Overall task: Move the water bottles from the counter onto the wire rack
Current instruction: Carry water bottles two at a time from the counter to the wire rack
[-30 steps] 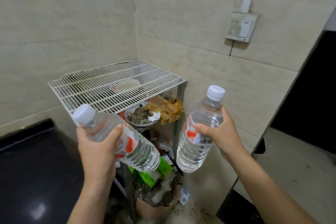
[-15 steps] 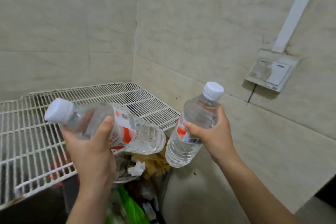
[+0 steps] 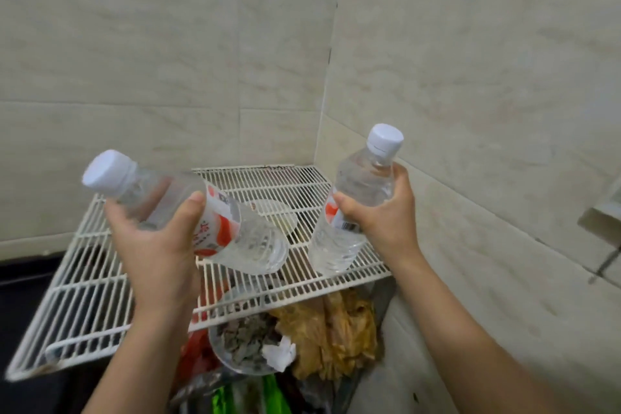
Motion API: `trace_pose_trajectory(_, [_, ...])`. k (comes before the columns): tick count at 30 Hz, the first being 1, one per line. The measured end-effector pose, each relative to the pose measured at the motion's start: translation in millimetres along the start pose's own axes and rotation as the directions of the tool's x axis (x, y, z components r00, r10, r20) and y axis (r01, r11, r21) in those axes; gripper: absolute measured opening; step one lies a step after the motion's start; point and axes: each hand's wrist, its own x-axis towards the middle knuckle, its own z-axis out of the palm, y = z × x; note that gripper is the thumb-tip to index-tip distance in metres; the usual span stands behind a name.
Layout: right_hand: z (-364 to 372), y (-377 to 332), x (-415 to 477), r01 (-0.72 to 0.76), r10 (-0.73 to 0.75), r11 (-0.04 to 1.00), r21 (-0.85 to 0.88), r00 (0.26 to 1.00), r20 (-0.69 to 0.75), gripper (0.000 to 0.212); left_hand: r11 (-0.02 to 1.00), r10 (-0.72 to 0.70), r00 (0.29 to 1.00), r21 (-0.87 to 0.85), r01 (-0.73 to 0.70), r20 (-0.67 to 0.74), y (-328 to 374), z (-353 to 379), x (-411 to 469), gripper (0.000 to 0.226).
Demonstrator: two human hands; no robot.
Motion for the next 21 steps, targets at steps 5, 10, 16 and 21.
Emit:
trace_pose_trajectory(5, [14.8,17.4,48.9,-0.052,0.052,0.995,0.088,0.999,0.006,0.062,0.990,0.043,0.998,0.136,-0.047,0.034,4.2,15.1,25.7,0.042])
trace_pose_trajectory(10, [17.7,42.8,77.9,-0.099,0.098,0.994,0.038,0.995,0.023,0.067,0.969,-0.022,0.996,0.246,-0.001,0.090,-3.8,17.9,63.8,0.037])
trace_pose_trajectory(16, [46.8,56.9,130.5,-0.133,0.132,0.989,-0.066,0.991,-0.011,0.066,0.953,-0.038,0.988,0.303,-0.010,0.152,-33.0,41.3,124.7,0.040])
trace_pose_trajectory(21, [83.1,65.5,184.7,-0.239,0.239,0.971,0.000,0.971,-0.017,0.062,0.933,-0.107,0.975,0.359,0.031,0.193,-80.6,82.2,169.5,0.051])
